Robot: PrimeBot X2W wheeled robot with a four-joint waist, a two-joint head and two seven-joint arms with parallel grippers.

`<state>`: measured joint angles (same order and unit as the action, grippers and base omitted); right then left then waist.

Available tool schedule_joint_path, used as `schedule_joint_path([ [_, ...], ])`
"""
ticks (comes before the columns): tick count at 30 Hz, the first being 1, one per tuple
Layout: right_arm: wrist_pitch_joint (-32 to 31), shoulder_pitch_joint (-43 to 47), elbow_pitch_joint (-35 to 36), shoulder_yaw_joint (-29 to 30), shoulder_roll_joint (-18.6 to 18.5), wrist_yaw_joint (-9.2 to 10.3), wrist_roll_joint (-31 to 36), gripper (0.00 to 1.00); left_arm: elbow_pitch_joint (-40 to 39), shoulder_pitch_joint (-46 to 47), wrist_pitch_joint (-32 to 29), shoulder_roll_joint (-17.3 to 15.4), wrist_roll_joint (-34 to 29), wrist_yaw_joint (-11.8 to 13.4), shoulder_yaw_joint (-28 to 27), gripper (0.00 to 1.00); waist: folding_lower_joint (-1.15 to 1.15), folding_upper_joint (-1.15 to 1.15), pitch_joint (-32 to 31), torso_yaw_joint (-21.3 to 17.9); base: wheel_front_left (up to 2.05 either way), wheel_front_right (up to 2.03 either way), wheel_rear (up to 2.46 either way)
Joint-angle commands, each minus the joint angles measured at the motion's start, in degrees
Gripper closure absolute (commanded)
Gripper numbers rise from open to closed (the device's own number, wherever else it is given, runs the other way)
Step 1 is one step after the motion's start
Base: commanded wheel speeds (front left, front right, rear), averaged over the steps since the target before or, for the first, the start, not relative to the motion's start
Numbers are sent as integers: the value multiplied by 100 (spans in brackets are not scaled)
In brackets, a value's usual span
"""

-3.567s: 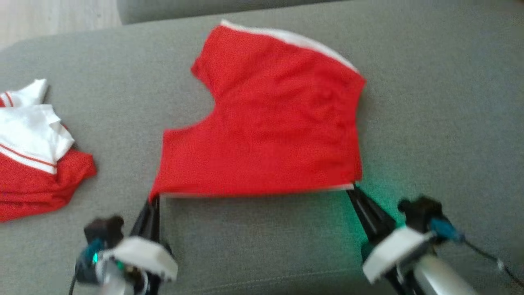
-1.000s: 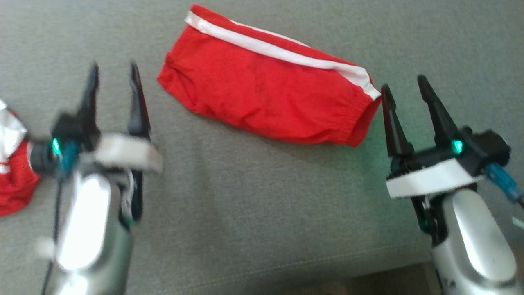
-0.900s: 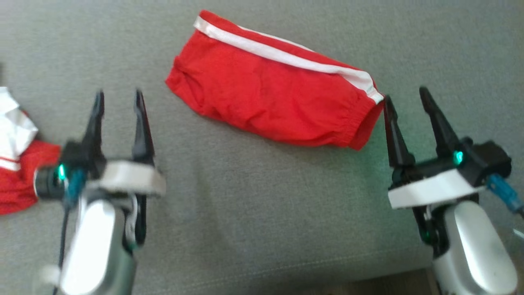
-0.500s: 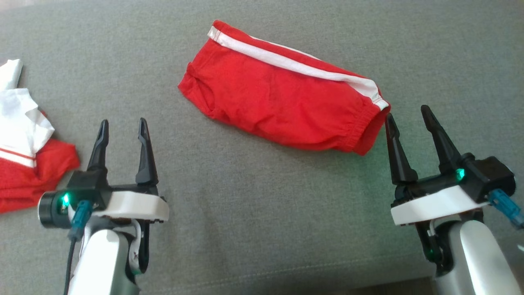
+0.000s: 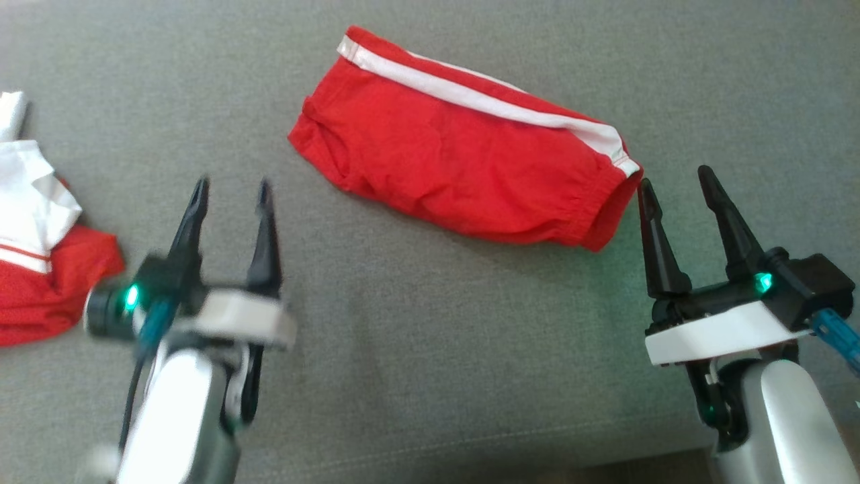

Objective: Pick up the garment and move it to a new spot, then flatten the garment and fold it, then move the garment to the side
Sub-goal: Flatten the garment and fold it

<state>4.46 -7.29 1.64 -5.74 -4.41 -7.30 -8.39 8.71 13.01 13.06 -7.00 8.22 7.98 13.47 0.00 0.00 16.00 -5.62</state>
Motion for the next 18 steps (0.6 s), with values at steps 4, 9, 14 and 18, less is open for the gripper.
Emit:
schedule_joint_path([
  [4, -12, -105, 234, -140, 29, -19, 27, 0, 280, 1213, -435, -67, 15, -284, 33, 0, 0, 0, 223, -137, 0, 0, 0],
  [9, 3, -236, 164, -261, 54, -19, -35, 0, 1394, 2294, -1074, -58, 109, -632, 165, 0, 0, 0, 427, -418, 0, 0, 0],
  [14, 66, -291, 50, -323, 90, -19, -141, 0, 2650, 3057, -1695, -174, 31, -796, 291, 0, 0, 0, 573, -688, 0, 0, 0],
  [18, 98, -285, -33, -329, 107, -19, -194, 0, 3325, 3366, -2064, -281, -52, -743, 327, 0, 0, 0, 611, -796, 0, 0, 0],
])
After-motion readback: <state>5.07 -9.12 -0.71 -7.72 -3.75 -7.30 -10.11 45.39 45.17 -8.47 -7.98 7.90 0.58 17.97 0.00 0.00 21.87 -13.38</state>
